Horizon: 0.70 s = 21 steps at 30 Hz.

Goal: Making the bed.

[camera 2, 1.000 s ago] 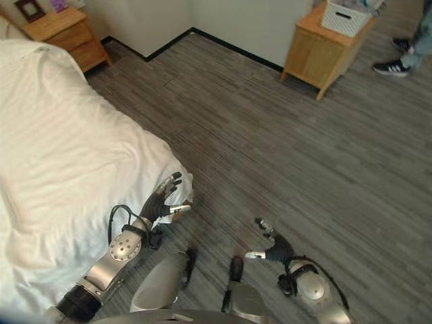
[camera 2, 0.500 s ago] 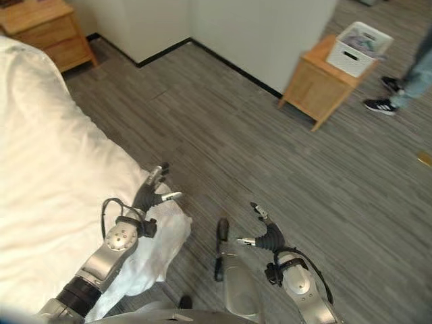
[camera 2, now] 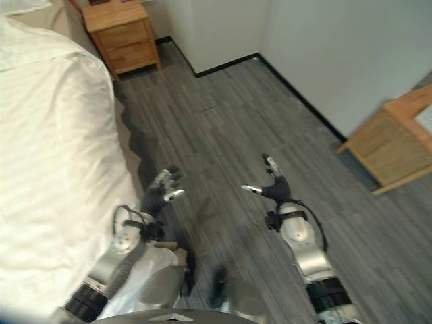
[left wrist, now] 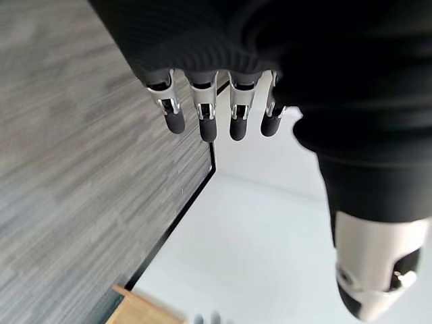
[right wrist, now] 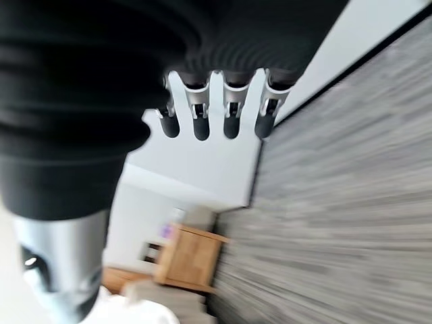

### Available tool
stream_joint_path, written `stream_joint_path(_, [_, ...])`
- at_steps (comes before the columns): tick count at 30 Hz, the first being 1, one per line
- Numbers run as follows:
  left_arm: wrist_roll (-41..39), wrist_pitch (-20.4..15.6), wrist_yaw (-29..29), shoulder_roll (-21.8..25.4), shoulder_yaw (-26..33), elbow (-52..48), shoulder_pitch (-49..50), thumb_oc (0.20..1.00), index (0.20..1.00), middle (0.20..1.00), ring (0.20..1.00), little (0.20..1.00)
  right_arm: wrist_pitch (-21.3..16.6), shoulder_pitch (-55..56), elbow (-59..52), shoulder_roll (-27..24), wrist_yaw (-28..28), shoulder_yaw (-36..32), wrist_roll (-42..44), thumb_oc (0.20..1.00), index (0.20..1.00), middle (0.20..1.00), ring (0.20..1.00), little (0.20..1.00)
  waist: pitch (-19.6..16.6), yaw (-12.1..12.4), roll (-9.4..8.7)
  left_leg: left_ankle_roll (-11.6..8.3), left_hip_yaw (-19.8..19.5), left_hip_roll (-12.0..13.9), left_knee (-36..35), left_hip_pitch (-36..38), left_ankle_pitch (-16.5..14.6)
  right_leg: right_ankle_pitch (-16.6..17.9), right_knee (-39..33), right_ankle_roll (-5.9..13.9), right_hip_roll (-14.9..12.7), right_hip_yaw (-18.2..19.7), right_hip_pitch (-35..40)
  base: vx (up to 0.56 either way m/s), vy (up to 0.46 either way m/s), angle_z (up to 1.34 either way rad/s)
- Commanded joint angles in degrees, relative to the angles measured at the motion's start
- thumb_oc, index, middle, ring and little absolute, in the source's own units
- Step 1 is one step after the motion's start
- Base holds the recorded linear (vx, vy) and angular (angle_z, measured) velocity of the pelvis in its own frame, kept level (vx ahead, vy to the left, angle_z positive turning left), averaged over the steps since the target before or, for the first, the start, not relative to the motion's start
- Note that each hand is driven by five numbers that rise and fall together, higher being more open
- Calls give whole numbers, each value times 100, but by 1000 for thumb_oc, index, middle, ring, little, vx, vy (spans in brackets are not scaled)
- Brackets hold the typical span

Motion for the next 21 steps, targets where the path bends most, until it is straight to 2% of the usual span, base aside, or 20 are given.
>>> stream_joint_path(1, [-20, -270, -104, 83, 5, -379, -224, 1000, 1000, 1000, 1000, 1000, -216, 294, -812, -76, 41, -14, -518, 1000, 1000, 1000, 1000, 1000, -537, 40, -123, 123, -199, -342, -1713, 404, 908, 690, -1210, 495, -87, -534, 1297, 549, 176, -1])
stream_joint_path(2, [35, -257, -69, 102, -32, -368, -177, 1000, 1000, 1000, 1000, 1000, -216, 299, -755, 9, 34, 35, -613, 1000, 1000, 1000, 1000, 1000, -558, 75, -226, 264, -306, -454, -1710, 547, 784, 863, -580, 609, -234, -571, 1142, 281, 172, -20])
stream_joint_path(3, [30, -243, -49, 150, -66, -344, -211, 1000, 1000, 1000, 1000, 1000, -208, 308, -729, 54, 3, 26, -669, 1000, 1000, 1000, 1000, 1000, -525, 54, -257, 352, -318, -480, -1713, 689, 711, 1258, 416, 805, -359, -504, 729, 391, 241, -34])
stream_joint_path(4, [76, -216, -19, 168, -96, -311, -270, 1000, 1000, 1000, 1000, 1000, -176, 341, -764, 114, 13, 13, -671, 1000, 1000, 1000, 1000, 1000, -451, -11, -248, 411, -328, -480, -1713, 854, 616, 1708, 1165, 1000, -461, -373, 336, 365, 243, -46])
stream_joint_path(5, [93, -209, 29, 178, -139, -305, -345, 1000, 1000, 1000, 1000, 1000, -162, 346, -807, 157, 22, 68, -674, 1000, 1000, 1000, 1000, 1000, -371, -90, -200, 490, -378, -493, -1713, 1039, 527, 2103, 1751, 1078, -626, -308, 134, 375, 201, -39])
stream_joint_path(6, [93, -211, 34, 199, -160, -294, -407, 1000, 1000, 1000, 1000, 1000, -159, 342, -851, 160, 41, 69, -676, 1000, 1000, 1000, 1000, 1000, -329, -166, -99, 521, -459, -425, -1713, 1152, 492, 2236, 2216, 1040, -608, -212, -102, 586, 195, 2])
stream_joint_path(7, [165, -202, 52, 269, -158, -315, -433, 1000, 1000, 1000, 1000, 1000, -160, 428, -869, 215, 57, 41, -633, 1000, 1000, 1000, 1000, 1000, -280, -278, 5, 537, -710, -358, -1713, 1386, 317, 2233, 2468, 913, -588, -159, -429, 442, 113, 73])
stream_joint_path(8, [166, -201, 53, 270, -157, -316, -432, 1000, 1000, 1000, 1000, 1000, -158, 430, -872, 215, 59, 40, -633, 1000, 1000, 1000, 1000, 1000, -264, -304, -17, 539, -735, -384, -1713, 1402, 311, 2195, 2507, 917, -621, -178, -417, 592, 62, 111])
stream_joint_path(9, [227, -184, 61, 326, -168, -311, -480, 1000, 1000, 1000, 1000, 1000, -161, 513, -875, 246, 68, -13, -582, 1000, 1000, 1000, 1000, 1000, -204, -379, -4, 509, -945, -369, -1713, 1564, 217, 1988, 2318, 791, -574, -147, -735, 274, -5, 113])
stream_joint_path(10, [227, -183, 61, 326, -168, -311, -482, 1000, 1000, 1000, 1000, 1000, -161, 512, -875, 246, 68, -14, -582, 1000, 1000, 1000, 1000, 1000, -212, -389, 5, 505, -956, -357, -1713, 1547, 228, 2005, 2298, 783, -564, -164, -738, 542, -57, 92])
stream_joint_path(13, [332, -206, 89, 432, 44, -315, -340, 1000, 1000, 1000, 1000, 1000, -192, 705, -863, 304, 118, -107, -389, 1000, 1000, 1000, 1000, 1000, -206, -540, -105, 294, -1473, -318, -1713, 1919, -120, 1650, 272, 659, -316, -30, -996, 558, -140, 86])
stream_joint_path(14, [374, -207, 80, 446, 96, -298, -292, 1000, 1000, 1000, 1000, 1000, -181, 736, -842, 291, 125, -122, -377, 1000, 1000, 1000, 1000, 1000, -212, -572, -133, 243, -1587, -296, -1713, 2002, -201, 1638, -283, 660, -210, 108, -926, 550, -129, 114])
stream_joint_path(15, [448, -210, 93, 459, 163, -282, -237, 1000, 1000, 1000, 1000, 1000, -188, 794, -806, 298, 126, -136, -364, 1000, 1000, 1000, 1000, 1000, -224, -628, -161, 210, -1745, -267, -1713, 2086, -275, 1686, -880, 649, -71, 414, -924, 358, -77, 92])
stream_joint_path(16, [449, -209, 93, 461, 165, -283, -235, 1000, 1000, 1000, 1000, 1000, -189, 794, -805, 299, 125, -134, -364, 1000, 1000, 1000, 1000, 1000, -229, -637, -167, 210, -1752, -272, -1713, 2075, -263, 1722, -928, 649, -75, 407, -909, 453, -87, 95])
stream_joint_path(17, [569, -229, 135, 468, 294, -241, -170, 1000, 1000, 1000, 1000, 1000, -189, 899, -750, 313, 120, -158, -370, 1000, 1000, 1000, 1000, 1000, -234, -694, -197, 175, -1929, -250, -1713, 2226, -386, 1881, -1437, 698, 59, 711, -1014, 393, -90, 74])
stream_joint_path(19, [659, -296, 196, 528, 535, -111, -77, 1000, 1000, 1000, 1000, 1000, -140, 1002, -719, 230, 165, -178, -420, 1000, 1000, 1000, 1000, 1000, -287, -700, -280, 75, -2247, -134, -1713, 2462, -561, 2143, -1530, 776, 5, 760, -1149, 720, -203, 127])
stream_joint_path(21, [675, -299, 209, 557, 652, -109, -28, 1000, 1000, 1000, 1000, 1000, -112, 1010, -670, 196, 191, -174, -466, 1000, 1000, 1000, 1000, 1000, -326, -698, -267, 27, -2341, -48, -1713, 2638, -616, 2160, -1461, 741, 3, 670, -1064, 562, -182, 109])
